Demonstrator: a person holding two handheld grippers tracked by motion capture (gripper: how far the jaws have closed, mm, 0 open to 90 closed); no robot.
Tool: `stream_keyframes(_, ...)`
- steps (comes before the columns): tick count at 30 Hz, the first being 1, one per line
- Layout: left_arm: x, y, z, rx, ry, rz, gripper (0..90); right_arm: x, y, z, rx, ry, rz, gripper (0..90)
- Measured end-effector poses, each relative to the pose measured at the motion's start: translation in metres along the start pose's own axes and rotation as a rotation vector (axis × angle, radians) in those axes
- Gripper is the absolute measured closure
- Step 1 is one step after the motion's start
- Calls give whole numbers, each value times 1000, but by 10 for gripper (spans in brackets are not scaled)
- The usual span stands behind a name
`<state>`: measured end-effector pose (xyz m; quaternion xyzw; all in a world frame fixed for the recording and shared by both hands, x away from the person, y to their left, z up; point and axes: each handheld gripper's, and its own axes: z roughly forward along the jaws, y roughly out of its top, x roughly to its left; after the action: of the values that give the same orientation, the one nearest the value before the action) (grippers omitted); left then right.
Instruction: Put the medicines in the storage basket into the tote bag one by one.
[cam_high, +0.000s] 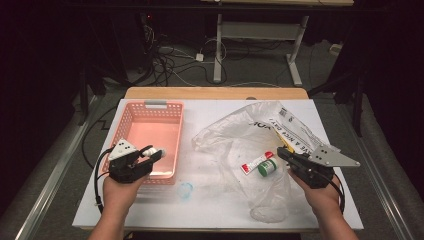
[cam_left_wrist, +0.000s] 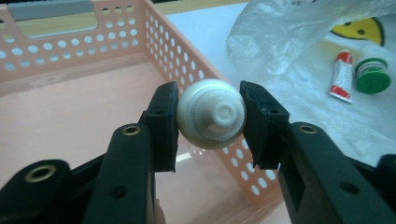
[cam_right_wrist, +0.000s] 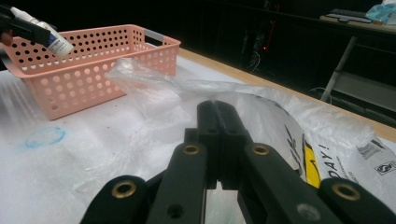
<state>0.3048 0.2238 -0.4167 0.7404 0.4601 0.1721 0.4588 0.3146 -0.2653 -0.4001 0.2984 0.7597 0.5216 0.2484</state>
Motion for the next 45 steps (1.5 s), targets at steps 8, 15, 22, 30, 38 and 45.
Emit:
stream_keyframes(8,-22,6,1,-17,-68,50,580,1,1,0,-4,2,-5,900)
stream_keyframes(15,-40,10,7,-34,-114,87,580,2,2,1,-4,5,-9,900)
stream_keyframes(22,-57,11,14,-39,-152,115,580,3,2,2,-4,6,-6,900)
stream_keyframes(30,-76,10,32,0,-209,141,580,4,1,4,5,8,-9,900)
stream_keyframes(38,-101,23,69,40,-251,179,580,4,2,5,1,12,-9,900)
stream_keyframes(45,-115,24,103,71,-260,176,580,3,2,5,-1,13,-3,900)
